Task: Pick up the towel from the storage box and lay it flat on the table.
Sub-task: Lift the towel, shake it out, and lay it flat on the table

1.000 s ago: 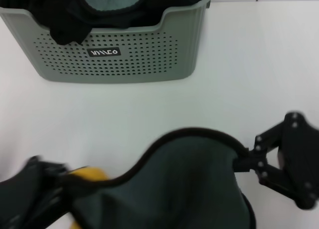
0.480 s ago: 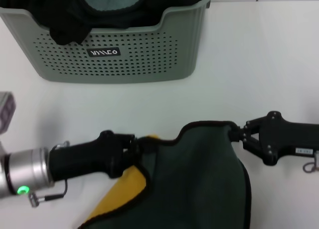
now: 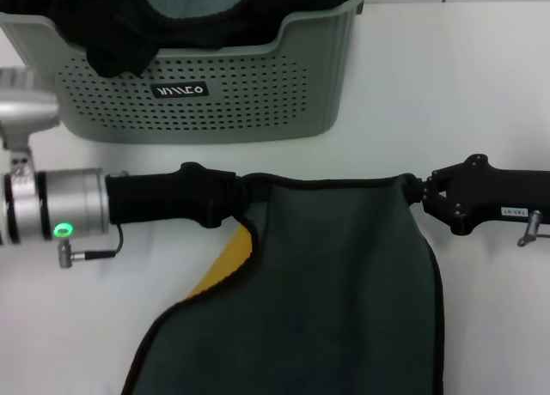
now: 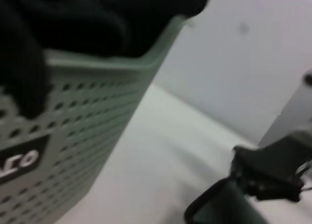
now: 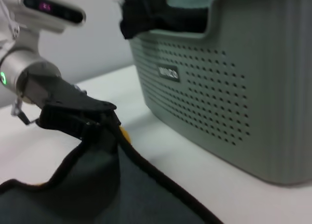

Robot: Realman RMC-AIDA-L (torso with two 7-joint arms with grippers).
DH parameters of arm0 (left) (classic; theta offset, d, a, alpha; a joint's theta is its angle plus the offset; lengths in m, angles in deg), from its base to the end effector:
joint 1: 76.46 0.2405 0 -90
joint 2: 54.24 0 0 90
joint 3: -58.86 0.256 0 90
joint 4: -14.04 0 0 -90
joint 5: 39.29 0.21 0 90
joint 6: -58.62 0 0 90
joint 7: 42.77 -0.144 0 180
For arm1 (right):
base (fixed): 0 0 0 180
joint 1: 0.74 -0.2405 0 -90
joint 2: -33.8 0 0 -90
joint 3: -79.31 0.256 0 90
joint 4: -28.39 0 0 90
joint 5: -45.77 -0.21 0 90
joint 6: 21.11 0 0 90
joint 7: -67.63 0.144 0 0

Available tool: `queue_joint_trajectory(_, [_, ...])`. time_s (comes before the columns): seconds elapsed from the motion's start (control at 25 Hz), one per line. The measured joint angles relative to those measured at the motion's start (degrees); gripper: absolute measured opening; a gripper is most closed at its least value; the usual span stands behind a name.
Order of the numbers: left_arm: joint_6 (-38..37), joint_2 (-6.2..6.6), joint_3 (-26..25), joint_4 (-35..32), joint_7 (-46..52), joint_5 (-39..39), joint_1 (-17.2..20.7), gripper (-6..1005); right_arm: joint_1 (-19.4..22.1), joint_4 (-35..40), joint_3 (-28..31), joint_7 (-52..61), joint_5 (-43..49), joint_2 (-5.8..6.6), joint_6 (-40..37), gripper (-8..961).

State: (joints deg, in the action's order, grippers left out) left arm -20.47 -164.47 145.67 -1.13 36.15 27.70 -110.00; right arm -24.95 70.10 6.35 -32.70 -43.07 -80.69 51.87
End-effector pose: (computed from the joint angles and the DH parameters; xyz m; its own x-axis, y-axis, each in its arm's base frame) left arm -0.2647 0.3224 -0.0381 0.6666 0.5364 0.5177 0.5954 -0.8009 0.0632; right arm 0.2573 0.3336 -0.0200 0.8579 -0.2868 -0.4262 -0.4026 -0.8907 -0.2111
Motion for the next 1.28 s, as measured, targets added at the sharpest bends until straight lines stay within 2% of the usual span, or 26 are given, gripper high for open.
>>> queue_joint_trajectory(0.16, [5.4,0.42,-0.3,-4.1,6.0,6.8,-1.6,41,-1.1,-0.1,0.1,0.1,0.8,-0.14,-1.9,1])
queue_joint_trajectory(0.4, [7.3,1.75,-0.8,-12.3,11.7,14.0,-1.2,42,-2.2,-0.3,0.0,-0.1,0.9,-0.36,-3.4,13])
queue_joint_trajectory(0.56, [7.3,2.54,-4.3,-15.9,13.2,18.4,-0.4,42,-2.5,-0.4,-0.2,-0.2,0.9,-0.61,-4.6,29])
queue_joint_trajectory(0.6, [7.2,2.50,-6.4,-18.1,14.1,22.0,0.1,42,-2.7,-0.4,-0.3,-0.2,1.1,-0.69,-4.9,33])
queue_joint_trajectory(0.68, [7.2,2.33,-7.2,-19.4,14.8,24.2,0.5,42,-3.1,-0.8,-0.4,-0.1,1.6,-0.80,-5.3,40])
queue_joint_trajectory(0.8, [7.2,0.96,-9.2,-24.2,15.4,30.1,2.0,42,-3.5,-1.6,-0.4,0.0,1.9,-0.92,-5.6,52])
queue_joint_trajectory(0.96, [7.7,-2.45,-13.3,-30.3,15.2,39.5,3.7,41,-3.5,-1.7,-0.5,-0.2,2.0,-1.23,-7.5,68])
queue_joint_trajectory(1.04, [8.8,-4.85,-15.7,-33.6,15.0,45.6,4.7,41,-3.5,-1.7,-0.5,-0.4,2.2,-1.41,-8.3,76])
queue_joint_trajectory(1.12, [10.0,-6.59,-16.4,-35.8,14.9,49.4,5.5,47,-3.5,-1.8,-0.5,-0.4,2.2,-1.44,-8.8,84])
queue_joint_trajectory(1.28, [11.6,-8.92,-16.5,-38.8,14.4,54.3,6.2,70,-3.8,-1.8,-0.7,-0.4,2.2,-1.49,-9.8,99])
